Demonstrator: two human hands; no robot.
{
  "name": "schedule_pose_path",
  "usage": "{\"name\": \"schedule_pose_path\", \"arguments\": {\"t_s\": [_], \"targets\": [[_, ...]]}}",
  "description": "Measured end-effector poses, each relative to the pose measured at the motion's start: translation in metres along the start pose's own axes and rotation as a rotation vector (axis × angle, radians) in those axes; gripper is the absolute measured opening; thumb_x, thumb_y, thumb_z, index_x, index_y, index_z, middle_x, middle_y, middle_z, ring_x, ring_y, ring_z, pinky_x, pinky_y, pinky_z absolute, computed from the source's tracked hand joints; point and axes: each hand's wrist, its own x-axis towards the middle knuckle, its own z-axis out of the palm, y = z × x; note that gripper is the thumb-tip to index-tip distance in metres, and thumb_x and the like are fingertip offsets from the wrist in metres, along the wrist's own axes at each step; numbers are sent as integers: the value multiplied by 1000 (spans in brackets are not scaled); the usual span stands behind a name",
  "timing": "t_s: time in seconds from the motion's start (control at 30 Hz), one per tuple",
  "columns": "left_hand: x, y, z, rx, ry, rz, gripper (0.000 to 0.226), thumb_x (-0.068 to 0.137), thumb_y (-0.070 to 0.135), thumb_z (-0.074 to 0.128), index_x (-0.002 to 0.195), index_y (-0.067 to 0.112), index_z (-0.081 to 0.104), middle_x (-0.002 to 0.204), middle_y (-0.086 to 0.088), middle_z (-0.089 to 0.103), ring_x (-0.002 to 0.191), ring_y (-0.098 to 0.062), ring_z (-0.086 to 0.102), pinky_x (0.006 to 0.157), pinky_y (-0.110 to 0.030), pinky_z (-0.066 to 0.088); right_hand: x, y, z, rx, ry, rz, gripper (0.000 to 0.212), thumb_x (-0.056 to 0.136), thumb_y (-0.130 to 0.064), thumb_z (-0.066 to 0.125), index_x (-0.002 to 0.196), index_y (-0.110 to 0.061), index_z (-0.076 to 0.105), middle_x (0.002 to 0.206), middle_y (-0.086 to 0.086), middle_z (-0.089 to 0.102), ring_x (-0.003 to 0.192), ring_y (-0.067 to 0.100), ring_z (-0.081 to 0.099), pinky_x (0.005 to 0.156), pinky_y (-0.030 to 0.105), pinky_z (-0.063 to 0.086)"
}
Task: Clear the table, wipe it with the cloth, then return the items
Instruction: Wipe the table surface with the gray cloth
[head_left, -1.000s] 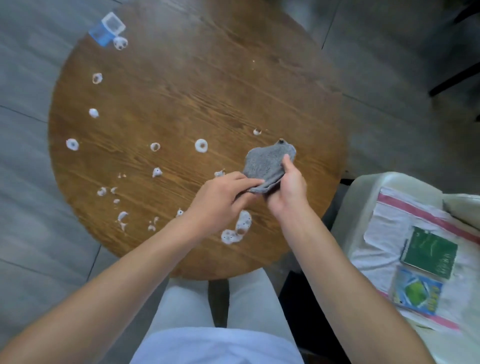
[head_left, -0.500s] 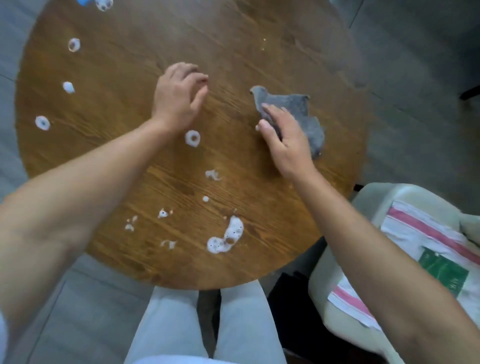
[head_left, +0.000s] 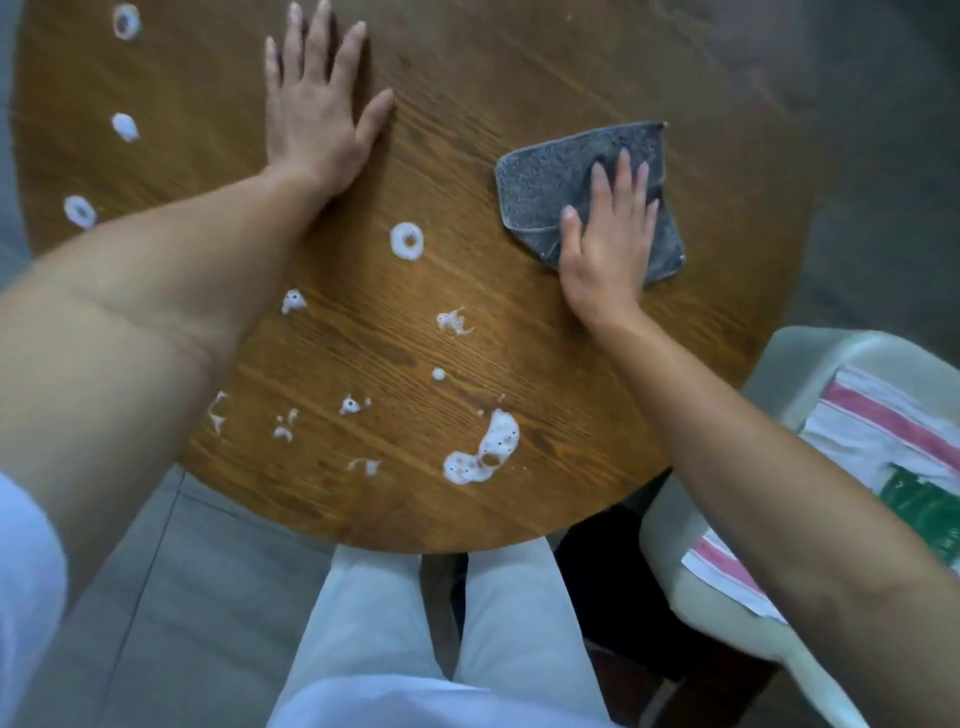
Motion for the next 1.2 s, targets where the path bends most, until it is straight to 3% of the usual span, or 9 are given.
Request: {"name": "schedule_pose_path", "arguments": {"t_s": [0.13,0.3,0.47,0.63,0.77,1.0,1.2], "targets": [[-2,-1,3,6,-2,-27,71,105,64,18,165,26,14,174,-8,2,160,-33,-2,128,-55,1,31,-18,13,-131,26,-115,68,106,-46,29,165,-13,17,174,7,6,161,29,1,130,50,-1],[-1,2,9,5,17,-28,70,105,63,18,165,28,14,174,-6,3,160,-32,-1,129,-54,1,47,-34,15,-123,62,-111,66,105,-41,29,165,-15,20,174,6,8,161,28,3,130,52,1],[-1,-3,11,7,61,-48,68,104,61,19,165,29,18,174,-6,6,160,-31,2,129,-53,2,-42,-39,47,-67,65,-183,60,105,-32,37,162,-13,30,172,6,18,160,27,11,130,53,5],[-4,-12,13,-1,47,27,67,104,55,19,165,26,19,174,-9,7,160,-34,3,129,-54,2,-179,-59,97,19,78,-31,58,105,-32,41,160,-14,36,171,5,23,160,27,13,130,51,5],[-10,-19,15,26,48,89,68,104,53,20,165,23,19,173,-11,7,160,-35,3,129,-52,1,-227,-73,118,39,81,57,51,107,-36,39,155,-21,46,170,4,27,160,27,15,129,51,5],[-10,-19,18,47,83,83,68,101,52,21,164,24,22,173,-11,12,160,-34,7,129,-51,2,-158,-67,104,-77,160,69,50,108,-39,41,157,-31,41,171,4,25,159,30,17,128,57,10],[-8,-19,21,55,106,75,68,101,52,23,164,25,23,172,-11,13,160,-33,7,129,-49,2,-43,-60,63,-129,180,91,58,106,-46,27,163,-33,28,173,4,15,160,30,10,129,56,4]]}}
